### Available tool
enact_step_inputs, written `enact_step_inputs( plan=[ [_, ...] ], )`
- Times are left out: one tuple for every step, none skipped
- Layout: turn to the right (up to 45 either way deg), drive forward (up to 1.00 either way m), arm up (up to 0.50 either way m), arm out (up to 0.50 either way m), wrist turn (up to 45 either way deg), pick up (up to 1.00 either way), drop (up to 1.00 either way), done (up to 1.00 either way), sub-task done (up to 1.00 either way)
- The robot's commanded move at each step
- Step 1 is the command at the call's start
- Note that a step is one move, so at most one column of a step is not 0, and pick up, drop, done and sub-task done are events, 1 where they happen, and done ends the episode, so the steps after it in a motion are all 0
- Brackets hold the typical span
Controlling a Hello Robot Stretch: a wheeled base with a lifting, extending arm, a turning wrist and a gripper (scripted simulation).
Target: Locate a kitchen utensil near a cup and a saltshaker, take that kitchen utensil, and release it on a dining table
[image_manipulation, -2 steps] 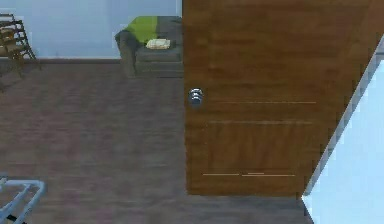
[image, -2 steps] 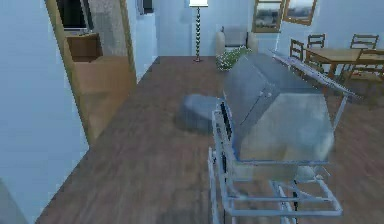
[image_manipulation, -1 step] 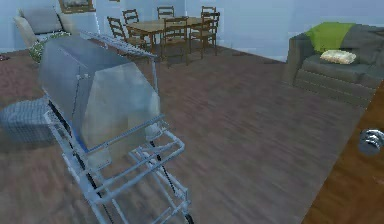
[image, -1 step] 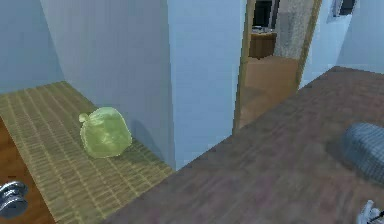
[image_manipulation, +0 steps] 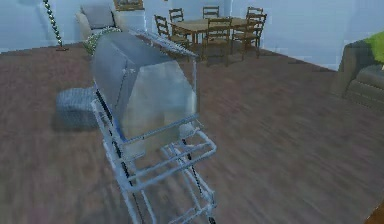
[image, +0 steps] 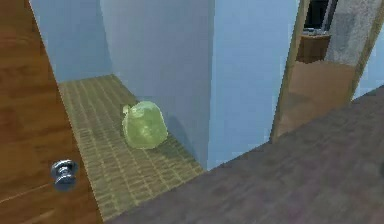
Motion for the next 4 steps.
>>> enact_step_inputs(
  plan=[
    [0.0,0.65,0.00,0.00,0.0,0.00,0.00,0.00,0.00],
    [-18.0,0.00,0.00,0.00,0.0,0.00,0.00,0.00,0.00],
    [0.0,0.50,0.00,0.00,0.0,0.00,0.00,0.00,0.00],
    [-45.0,0.00,0.00,0.00,0.0,0.00,0.00,0.00,0.00]
  ],
)
